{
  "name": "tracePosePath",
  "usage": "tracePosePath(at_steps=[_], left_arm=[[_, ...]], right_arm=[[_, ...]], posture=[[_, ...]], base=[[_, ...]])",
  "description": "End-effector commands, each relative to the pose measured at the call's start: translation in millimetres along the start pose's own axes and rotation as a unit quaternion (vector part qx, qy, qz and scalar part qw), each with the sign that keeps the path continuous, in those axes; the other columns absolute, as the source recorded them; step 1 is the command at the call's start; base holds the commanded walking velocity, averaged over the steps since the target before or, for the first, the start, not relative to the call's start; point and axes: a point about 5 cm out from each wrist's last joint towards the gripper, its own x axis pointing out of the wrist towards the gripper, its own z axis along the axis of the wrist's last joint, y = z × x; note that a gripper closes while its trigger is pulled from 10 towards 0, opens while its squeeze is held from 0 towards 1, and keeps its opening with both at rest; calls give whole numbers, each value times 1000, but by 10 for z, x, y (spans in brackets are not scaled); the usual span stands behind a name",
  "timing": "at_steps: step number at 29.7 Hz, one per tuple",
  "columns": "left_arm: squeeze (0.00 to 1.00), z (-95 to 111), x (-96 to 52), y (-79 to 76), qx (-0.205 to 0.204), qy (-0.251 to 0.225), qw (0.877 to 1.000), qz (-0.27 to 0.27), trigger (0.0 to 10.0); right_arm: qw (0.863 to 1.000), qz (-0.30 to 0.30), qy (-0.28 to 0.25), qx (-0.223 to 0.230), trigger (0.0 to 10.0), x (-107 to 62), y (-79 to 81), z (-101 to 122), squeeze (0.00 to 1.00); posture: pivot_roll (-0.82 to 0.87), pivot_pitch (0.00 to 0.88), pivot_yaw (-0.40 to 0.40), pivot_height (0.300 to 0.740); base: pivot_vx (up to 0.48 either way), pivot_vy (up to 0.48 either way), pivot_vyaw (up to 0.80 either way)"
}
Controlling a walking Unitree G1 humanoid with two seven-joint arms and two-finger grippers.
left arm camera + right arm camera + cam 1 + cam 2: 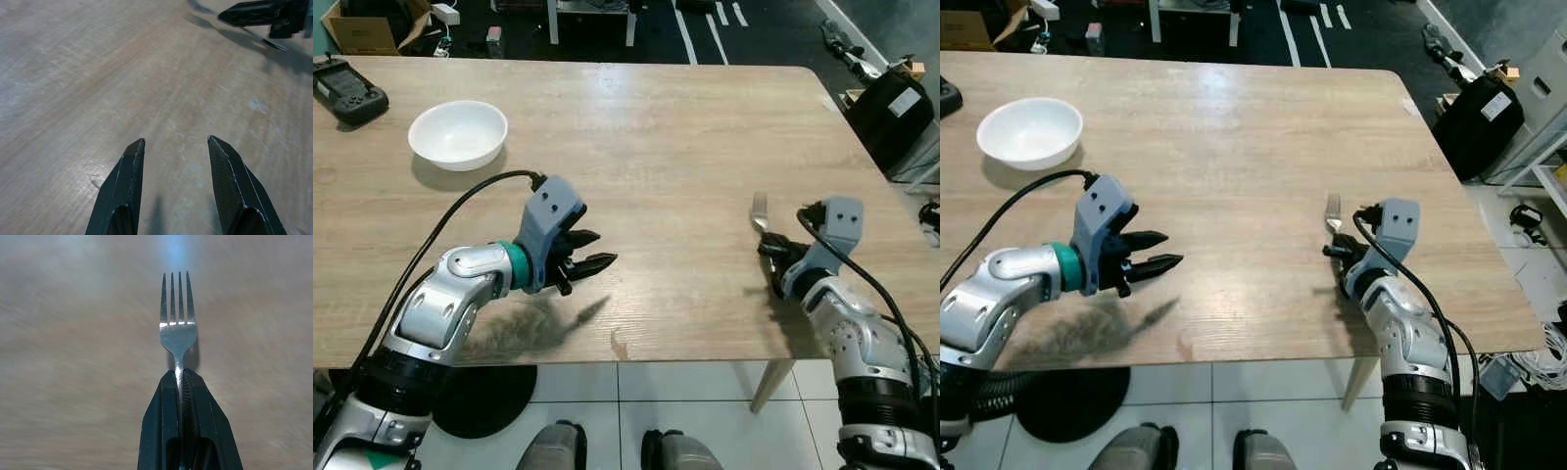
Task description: Setting the table
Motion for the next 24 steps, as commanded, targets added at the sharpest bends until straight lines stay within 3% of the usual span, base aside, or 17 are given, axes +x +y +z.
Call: tracePosePath(at_steps=[1, 3, 4, 5, 7, 8, 14, 17, 21, 24], left_arm=[[0, -33, 36, -3, -2, 5, 1000, 7, 10000], [0, -8, 60, 15, -2, -2, 1000, 19, 10000], [0, -8, 60, 15, -2, -2, 1000, 19, 10000], [0, 34, 85, 47, -5, -12, 999, 39, 10000], [0, 34, 85, 47, -5, -12, 999, 39, 10000], [0, 72, 100, 58, -5, -21, 999, 48, 10000], [0, 158, 117, 58, -2, -49, 997, 66, 10000], [0, 202, 124, 70, 10, -64, 994, 94, 10000], [0, 161, 138, 105, 21, -53, 989, 135, 10000], [0, 142, 157, 144, 23, -51, 984, 169, 10000]], right_arm=[[1000, 25, -17, 8, 0, -47, 161, 68, 0], [998, 49, -43, 5, 0, -106, 349, 160, 0], [998, 49, -43, 5, 0, -106, 349, 160, 0], [995, 71, -67, 0, 4863, -176, 549, 232, 0], [995, 71, -67, 0, 4863, -176, 549, 232, 0], [992, 89, -85, -12, 10000, -238, 723, 267, 0], [988, 77, -131, -26, 10000, -304, 829, 332, 0], [985, 29, -164, -31, 10000, -349, 801, 352, 0], [982, -49, -174, -52, 10000, -464, 675, 274, 0], [975, -139, -165, -48, 10000, -573, 407, 187, 0]], posture=[[120, 0, 34, 740], [119, 0, 34, 740], [119, 0, 34, 740], [112, 0, 36, 740], [112, 0, 36, 740], [108, 0, 37, 740], [104, 0, 38, 740], [98, 0, 44, 740], [88, 9, 47, 740], [81, 8, 46, 740]], base=[[0, 0, 0], [0, 0, 0], [0, 0, 0], [0, 0, 0], [0, 0, 0], [0, 0, 0], [0, 0, 0], [0, 0, 0], [0, 0, 0], [0, 0, 0]])
